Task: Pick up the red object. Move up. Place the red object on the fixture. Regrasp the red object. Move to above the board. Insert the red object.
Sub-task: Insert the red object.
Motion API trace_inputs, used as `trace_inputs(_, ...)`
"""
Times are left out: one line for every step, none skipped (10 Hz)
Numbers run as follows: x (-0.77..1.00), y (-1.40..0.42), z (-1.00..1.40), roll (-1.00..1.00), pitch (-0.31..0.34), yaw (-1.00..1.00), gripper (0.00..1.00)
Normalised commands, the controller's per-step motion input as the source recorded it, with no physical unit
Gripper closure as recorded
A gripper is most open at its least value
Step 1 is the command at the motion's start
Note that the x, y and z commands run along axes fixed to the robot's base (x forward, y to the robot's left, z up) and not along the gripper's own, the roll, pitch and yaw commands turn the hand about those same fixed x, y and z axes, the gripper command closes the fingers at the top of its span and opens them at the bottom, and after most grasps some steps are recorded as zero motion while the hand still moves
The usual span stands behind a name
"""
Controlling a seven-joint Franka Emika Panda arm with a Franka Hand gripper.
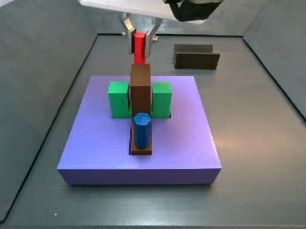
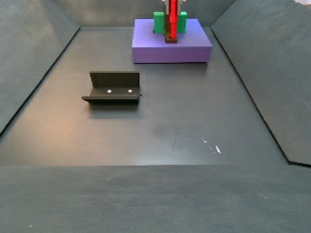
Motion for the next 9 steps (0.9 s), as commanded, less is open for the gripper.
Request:
trace_inputs(0.00, 0.02, -0.11, 0.00, 0.000, 0.00, 1.00)
trace_inputs(0.00, 0.01, -0.10, 0.00, 0.000, 0.00, 1.00)
trace_inputs(0.00, 0.01, -0.08, 0.00, 0.003, 0.00, 1.00)
trace_inputs(0.14, 0.00, -0.09, 0.00, 0.011, 0.09, 1.00)
trace_inputs(0.14, 0.00, -0.08, 0.00, 0.011, 0.12, 1.00)
trace_inputs(0.13, 0.00, -0.09, 0.00, 0.013, 0.11, 1.00)
trace_inputs(0.11, 0.00, -0.14, 0.00, 0.000, 0.13, 1.00)
trace_inputs(0.10, 0.00, -0.12, 0.00, 0.000, 0.13, 1.00)
trace_inputs(0.13, 0.00, -0.15, -0.01, 0.000, 0.15, 1.00)
